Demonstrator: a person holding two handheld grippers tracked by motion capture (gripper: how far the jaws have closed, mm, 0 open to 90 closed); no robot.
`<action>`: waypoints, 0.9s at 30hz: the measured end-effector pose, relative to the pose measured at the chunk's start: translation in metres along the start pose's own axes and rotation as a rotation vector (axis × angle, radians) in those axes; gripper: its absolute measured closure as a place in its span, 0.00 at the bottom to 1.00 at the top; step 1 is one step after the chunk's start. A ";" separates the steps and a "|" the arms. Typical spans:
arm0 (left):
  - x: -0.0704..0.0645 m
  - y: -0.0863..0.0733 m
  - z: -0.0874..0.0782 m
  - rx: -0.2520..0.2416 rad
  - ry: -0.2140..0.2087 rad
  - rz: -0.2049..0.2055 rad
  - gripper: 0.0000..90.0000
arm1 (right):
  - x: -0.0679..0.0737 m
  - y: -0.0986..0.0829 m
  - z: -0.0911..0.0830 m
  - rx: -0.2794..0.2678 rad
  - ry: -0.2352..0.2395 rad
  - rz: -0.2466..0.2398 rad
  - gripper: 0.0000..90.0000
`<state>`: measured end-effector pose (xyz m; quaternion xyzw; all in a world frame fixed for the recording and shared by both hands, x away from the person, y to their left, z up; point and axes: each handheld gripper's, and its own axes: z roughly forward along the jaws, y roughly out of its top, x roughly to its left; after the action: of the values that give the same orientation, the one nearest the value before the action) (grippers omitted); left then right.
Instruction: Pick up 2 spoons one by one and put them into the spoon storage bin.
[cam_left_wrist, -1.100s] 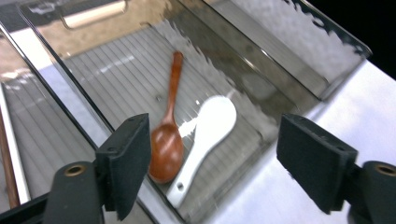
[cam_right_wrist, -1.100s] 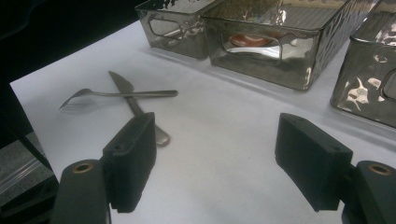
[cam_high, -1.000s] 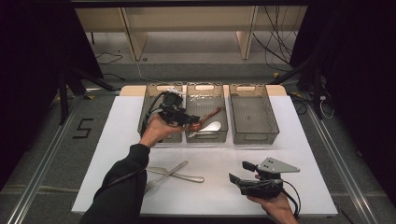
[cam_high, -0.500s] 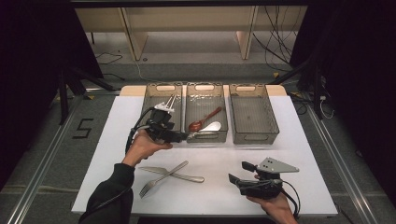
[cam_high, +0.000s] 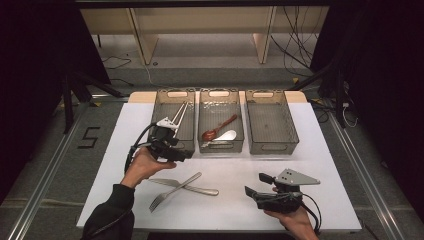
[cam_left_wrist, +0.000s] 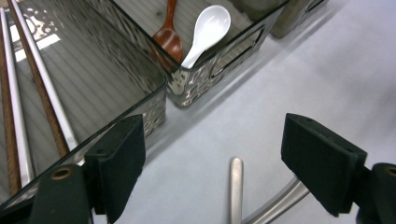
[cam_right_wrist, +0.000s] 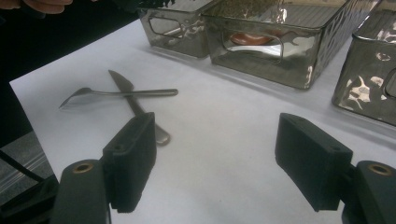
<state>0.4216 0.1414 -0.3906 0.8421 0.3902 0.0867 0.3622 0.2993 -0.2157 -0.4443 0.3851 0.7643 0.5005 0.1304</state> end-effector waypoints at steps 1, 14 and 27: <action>0.000 -0.001 0.000 0.008 0.003 0.003 0.24 | 0.000 0.000 0.000 -0.002 0.001 -0.003 0.33; -0.005 -0.022 -0.003 0.084 0.015 0.021 0.23 | -0.001 0.000 0.000 0.000 0.000 0.002 0.33; -0.012 -0.050 0.002 0.223 0.031 0.053 0.27 | -0.001 0.000 0.000 0.002 0.001 -0.001 0.33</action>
<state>0.3841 0.1533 -0.4245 0.8858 0.3804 0.0651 0.2576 0.2996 -0.2161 -0.4449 0.3845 0.7652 0.4998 0.1298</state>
